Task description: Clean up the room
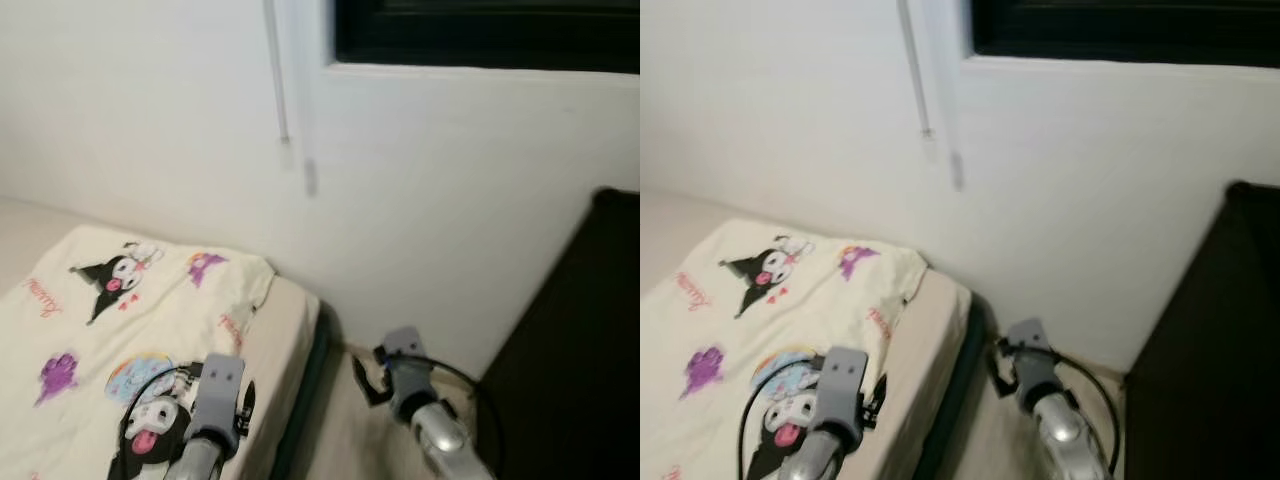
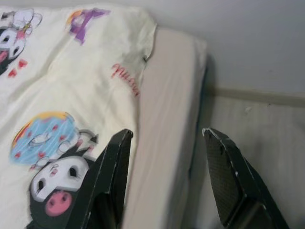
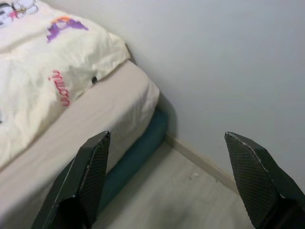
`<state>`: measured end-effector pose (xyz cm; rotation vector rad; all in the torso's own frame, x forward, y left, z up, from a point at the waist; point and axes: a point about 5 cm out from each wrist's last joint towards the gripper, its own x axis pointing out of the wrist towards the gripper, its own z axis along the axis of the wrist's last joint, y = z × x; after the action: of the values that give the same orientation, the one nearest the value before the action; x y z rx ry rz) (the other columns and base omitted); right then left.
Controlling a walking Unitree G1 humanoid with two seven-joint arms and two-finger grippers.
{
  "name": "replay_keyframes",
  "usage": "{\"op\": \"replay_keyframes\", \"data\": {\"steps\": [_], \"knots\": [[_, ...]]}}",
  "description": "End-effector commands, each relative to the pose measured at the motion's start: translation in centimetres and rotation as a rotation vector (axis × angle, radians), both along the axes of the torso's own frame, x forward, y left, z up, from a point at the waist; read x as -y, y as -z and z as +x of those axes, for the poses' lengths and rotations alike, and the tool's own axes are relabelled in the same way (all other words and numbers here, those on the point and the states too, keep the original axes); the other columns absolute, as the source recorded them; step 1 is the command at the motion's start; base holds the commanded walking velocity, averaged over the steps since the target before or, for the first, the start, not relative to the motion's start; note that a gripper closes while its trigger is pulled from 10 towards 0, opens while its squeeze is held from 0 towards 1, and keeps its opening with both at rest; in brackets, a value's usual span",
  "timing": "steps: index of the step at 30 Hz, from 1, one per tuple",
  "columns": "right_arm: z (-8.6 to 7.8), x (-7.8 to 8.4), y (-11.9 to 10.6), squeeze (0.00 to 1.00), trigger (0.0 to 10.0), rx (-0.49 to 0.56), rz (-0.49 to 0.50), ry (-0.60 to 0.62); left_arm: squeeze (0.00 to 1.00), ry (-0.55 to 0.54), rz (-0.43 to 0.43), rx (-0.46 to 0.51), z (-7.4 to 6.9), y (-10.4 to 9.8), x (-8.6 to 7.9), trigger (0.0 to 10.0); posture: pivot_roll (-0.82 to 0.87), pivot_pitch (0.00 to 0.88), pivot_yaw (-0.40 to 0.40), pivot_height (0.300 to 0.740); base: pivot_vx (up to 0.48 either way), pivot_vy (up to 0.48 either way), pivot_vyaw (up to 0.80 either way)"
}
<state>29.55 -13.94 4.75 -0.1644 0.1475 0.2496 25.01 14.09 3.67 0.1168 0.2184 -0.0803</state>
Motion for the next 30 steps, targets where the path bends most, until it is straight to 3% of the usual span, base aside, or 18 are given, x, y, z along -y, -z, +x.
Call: {"op": "replay_keyframes", "data": {"steps": [1,12,25,26,30], "knots": [[-0.57,0.08,0.86,0.00,10.0,-0.041,0.028,0.015,0.00,-0.004,0.011,-0.027,-0.33,0.60,-0.39,10.0,-0.01,0.123,0.022,0.740,0.000,0.000,0.00],[-0.51,0.15,0.76,0.00,10.0,-0.036,0.027,0.009,0.00,0.016,0.020,-0.028,-0.49,0.74,-0.03,10.0,-0.01,0.116,0.020,0.740,0.000,0.000,0.00],[-0.64,0.18,0.79,0.00,10.0,-0.037,0.028,0.009,0.00,0.007,0.019,-0.032,-0.37,0.75,0.00,10.0,-0.02,0.113,0.021,0.740,0.000,-0.475,0.00],[-0.62,0.23,0.77,0.00,10.0,-0.037,0.027,0.009,0.00,-0.015,-0.035,-0.054,-0.40,0.84,-0.10,10.0,-0.02,0.117,0.019,0.740,0.000,0.371,0.00],[-0.60,0.26,0.75,0.00,10.0,-0.037,0.027,0.008,0.00,-0.025,-0.056,-0.076,-0.49,1.03,-0.23,10.0,-0.02,0.117,0.018,0.740,0.000,0.426,0.00]]}}
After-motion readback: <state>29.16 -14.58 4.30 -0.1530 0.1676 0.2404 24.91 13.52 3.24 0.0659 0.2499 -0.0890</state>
